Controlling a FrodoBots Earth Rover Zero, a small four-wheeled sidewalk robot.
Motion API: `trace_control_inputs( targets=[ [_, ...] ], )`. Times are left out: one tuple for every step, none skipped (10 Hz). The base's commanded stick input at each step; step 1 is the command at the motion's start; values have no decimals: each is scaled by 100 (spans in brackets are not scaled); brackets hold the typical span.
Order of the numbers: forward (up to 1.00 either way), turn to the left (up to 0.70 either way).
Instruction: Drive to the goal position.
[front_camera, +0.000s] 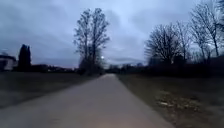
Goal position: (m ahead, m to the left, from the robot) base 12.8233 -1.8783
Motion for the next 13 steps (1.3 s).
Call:
trace_control_inputs(
  targets=[
    [100,4],
    [100,4],
    [100,4],
    [100,4],
    [100,4],
    [100,4],
    [100,4],
    [100,4],
    [100,4],
    [100,4],
    [100,44],
    [100,43],
    [100,4]
  ],
)
